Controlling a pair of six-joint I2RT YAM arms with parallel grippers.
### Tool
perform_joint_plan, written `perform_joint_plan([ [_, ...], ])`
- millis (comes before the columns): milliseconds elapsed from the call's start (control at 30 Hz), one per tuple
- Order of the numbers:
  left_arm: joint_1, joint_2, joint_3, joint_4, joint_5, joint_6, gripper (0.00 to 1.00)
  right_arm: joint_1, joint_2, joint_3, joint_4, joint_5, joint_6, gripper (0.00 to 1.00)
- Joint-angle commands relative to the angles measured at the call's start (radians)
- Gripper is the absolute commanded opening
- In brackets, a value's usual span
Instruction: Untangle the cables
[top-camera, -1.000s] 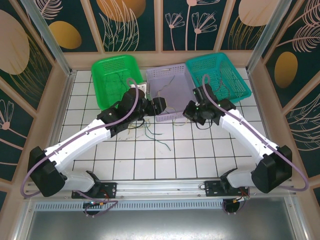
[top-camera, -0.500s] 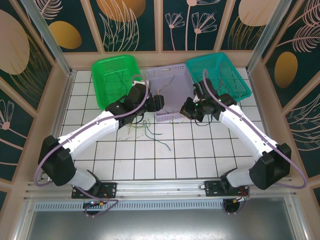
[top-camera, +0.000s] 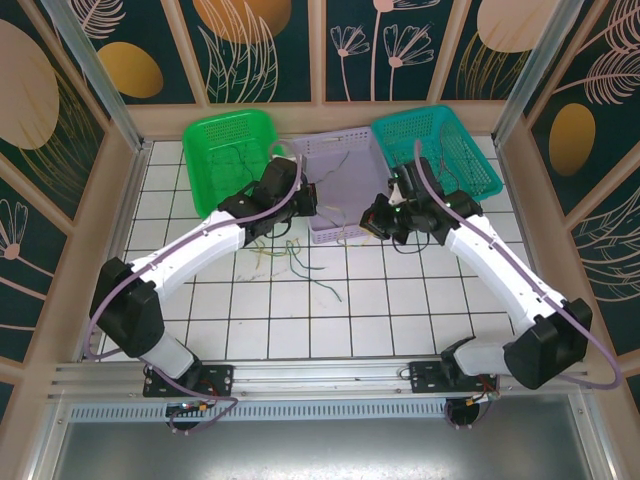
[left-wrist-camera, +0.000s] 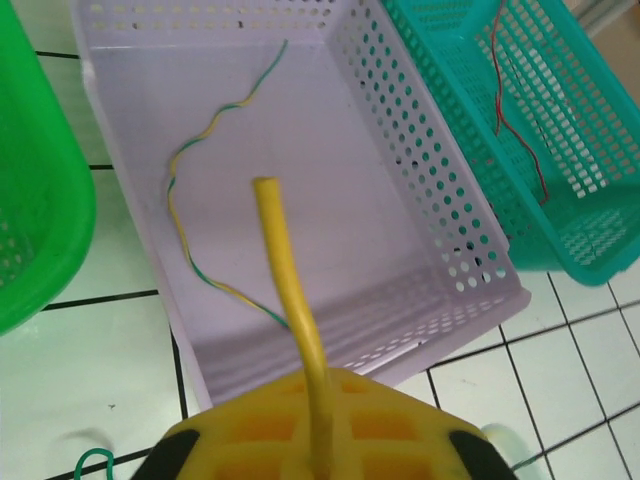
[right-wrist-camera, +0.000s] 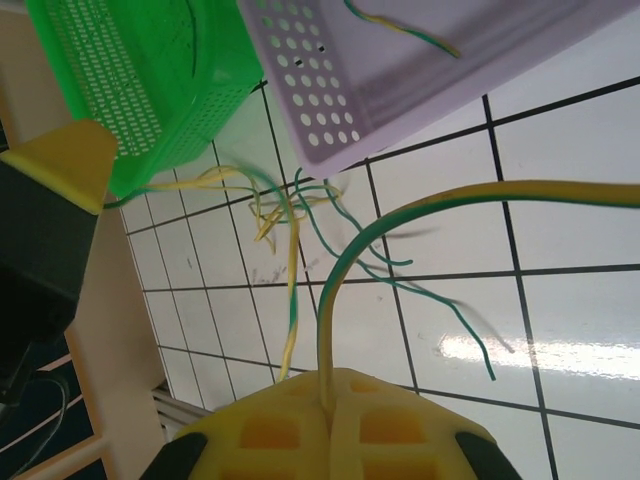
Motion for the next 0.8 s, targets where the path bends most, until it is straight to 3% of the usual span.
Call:
perform_joint_plan([
  [0,0.055,-0.019,0.03,-0.029,-0.03,-0.096,0.0,-0.043,-0.075,-0.018,-0.013,0.095,-0.001,0.0],
  [167,0.126,-0.085,-0.013,-0.018,0.063,-0.309,0.0,-0.133,-0.247,-0.138,0.156,0.292,0.068,0.0],
  [333,0.129,-0.12,-0.106,0.052,0.184,-0.561,0.0,-0.103,-0.509,-0.431,0.65,0.618,0.194,0.0],
  [433,0.128,-0.163,-0.22,0.172,0.239,-0.71,0.0,-0.102,-0.547,-0.514,0.888,0.778,0.178,0.0],
  [600,0.127,-0.218,-0.299,0.226,0.244,-0.821,0.0,-0.181,-0.453,-0.436,0.975,0.761,0.122,0.0],
  [767,0.128,-0.28,-0.399,0.278,0.218,-0.949,0.0,-0.231,-0.434,-0.443,1.002,0.759,0.196,0.0],
])
